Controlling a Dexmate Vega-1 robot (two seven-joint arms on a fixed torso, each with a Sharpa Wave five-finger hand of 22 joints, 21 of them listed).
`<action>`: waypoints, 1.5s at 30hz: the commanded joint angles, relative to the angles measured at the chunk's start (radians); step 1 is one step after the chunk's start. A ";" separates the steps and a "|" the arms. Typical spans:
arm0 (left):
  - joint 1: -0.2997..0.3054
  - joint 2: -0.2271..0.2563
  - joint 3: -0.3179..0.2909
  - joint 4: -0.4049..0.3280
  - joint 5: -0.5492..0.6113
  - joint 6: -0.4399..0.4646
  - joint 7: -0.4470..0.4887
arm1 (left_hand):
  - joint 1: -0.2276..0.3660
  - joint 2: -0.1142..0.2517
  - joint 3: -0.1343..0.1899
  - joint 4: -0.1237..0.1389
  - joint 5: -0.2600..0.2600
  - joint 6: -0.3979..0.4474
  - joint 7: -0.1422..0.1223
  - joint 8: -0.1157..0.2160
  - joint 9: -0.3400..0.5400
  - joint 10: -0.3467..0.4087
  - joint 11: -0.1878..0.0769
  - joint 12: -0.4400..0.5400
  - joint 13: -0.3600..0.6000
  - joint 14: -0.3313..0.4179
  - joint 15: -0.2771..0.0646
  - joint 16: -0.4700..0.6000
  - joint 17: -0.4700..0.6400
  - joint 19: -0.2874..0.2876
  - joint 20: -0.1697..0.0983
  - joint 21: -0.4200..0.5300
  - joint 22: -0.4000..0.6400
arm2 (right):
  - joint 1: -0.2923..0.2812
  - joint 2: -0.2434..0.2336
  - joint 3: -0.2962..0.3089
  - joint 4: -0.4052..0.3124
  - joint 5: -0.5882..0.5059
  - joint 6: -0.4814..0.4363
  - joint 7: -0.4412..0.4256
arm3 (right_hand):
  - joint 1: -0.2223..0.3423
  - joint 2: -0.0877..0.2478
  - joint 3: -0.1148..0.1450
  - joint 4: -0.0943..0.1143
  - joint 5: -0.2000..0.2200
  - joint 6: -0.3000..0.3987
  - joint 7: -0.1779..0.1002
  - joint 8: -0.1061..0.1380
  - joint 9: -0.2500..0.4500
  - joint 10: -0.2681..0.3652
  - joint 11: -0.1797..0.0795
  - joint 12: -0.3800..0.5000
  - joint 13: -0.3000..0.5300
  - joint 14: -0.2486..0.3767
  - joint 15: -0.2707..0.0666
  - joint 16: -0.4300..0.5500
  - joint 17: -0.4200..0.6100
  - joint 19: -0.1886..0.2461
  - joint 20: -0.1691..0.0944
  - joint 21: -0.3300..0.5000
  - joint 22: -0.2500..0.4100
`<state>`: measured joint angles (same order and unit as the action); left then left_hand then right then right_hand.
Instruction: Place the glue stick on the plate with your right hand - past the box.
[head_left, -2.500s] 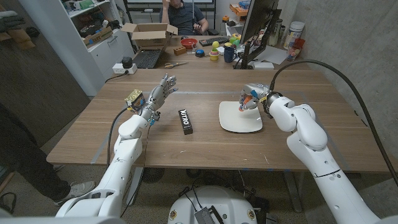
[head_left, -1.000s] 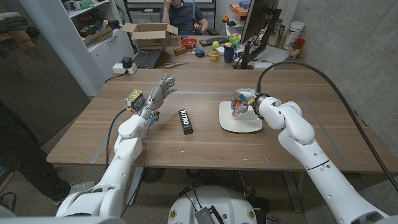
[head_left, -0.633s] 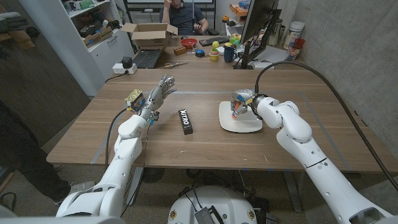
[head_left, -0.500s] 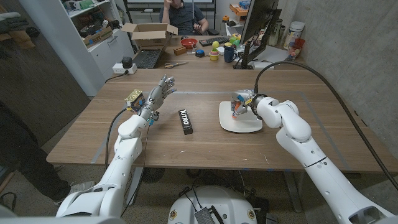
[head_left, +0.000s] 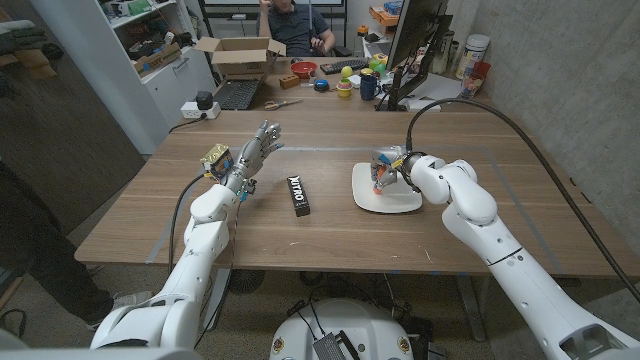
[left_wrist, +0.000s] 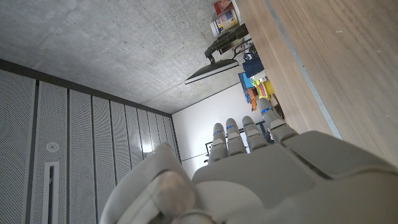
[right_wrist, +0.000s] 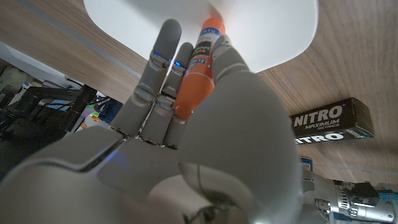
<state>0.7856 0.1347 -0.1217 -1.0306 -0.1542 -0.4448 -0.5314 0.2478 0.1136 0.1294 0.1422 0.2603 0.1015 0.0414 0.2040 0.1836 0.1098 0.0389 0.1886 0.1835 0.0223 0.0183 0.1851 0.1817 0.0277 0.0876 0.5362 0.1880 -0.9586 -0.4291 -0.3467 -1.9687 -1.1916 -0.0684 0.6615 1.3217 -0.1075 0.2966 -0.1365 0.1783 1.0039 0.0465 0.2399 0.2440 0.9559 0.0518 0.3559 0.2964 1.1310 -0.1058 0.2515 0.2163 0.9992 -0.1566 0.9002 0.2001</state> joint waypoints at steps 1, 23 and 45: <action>-0.013 -0.002 -0.007 0.023 0.004 -0.010 -0.005 | -0.001 0.002 -0.006 0.003 0.004 -0.004 0.000 -0.001 0.005 -0.003 -0.002 0.003 0.004 -0.005 0.003 0.005 0.003 0.005 0.005 -0.004 0.005 | 0.034 -0.009 -0.021 0.030 0.016 0.000 0.030 | 0.265 0.259 -0.003 -0.002 0.003 0.010 0.001 -0.005 0.004 0.015 0.007 -0.001 0.002 0.119 -0.119 0.004 0.004 -0.006 -0.078 0.009 -0.001; -0.049 -0.004 -0.020 0.087 0.015 -0.032 -0.024 | 0.000 0.000 -0.010 0.002 0.005 -0.005 -0.003 -0.001 0.005 -0.008 -0.002 0.002 0.004 -0.007 0.004 0.004 0.003 0.004 0.005 -0.005 0.005 | 0.102 -0.023 -0.062 0.083 0.049 0.002 0.067 | 0.263 0.261 -0.004 -0.001 0.002 0.009 0.000 -0.008 0.006 0.017 0.008 -0.005 0.003 0.122 -0.118 0.004 0.005 -0.005 -0.078 0.013 -0.001; -0.089 -0.016 -0.031 0.149 0.038 -0.060 -0.043 | 0.000 -0.003 -0.014 0.001 0.005 -0.012 -0.006 -0.003 0.005 -0.012 -0.001 0.001 0.004 -0.010 0.003 0.003 0.003 0.004 0.005 -0.007 0.005 | 0.137 -0.043 -0.078 0.093 0.071 -0.003 0.122 | 0.163 0.232 -0.042 0.036 -0.006 -0.088 -0.016 -0.040 0.009 -0.030 -0.003 -0.044 -0.003 0.069 -0.121 -0.028 -0.008 -0.027 -0.072 0.034 0.000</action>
<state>0.7099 0.1221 -0.1476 -0.9012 -0.1290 -0.4925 -0.5664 0.2478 0.1136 0.1222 0.1433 0.2603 0.0961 0.0356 0.2040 0.1836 0.1008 0.0408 0.1886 0.1835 0.0223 0.0183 0.1851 0.1817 0.0278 0.0876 0.5322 0.1880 -0.8430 -0.4619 -0.4120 -1.8795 -1.1244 -0.0633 0.7457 1.3186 -0.0599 0.2631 -0.1030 0.1755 0.9300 0.0339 0.2046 0.2507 0.9369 0.0516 0.3210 0.2918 1.1231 -0.1280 0.2310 0.2081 0.9805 -0.1466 0.9254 0.1980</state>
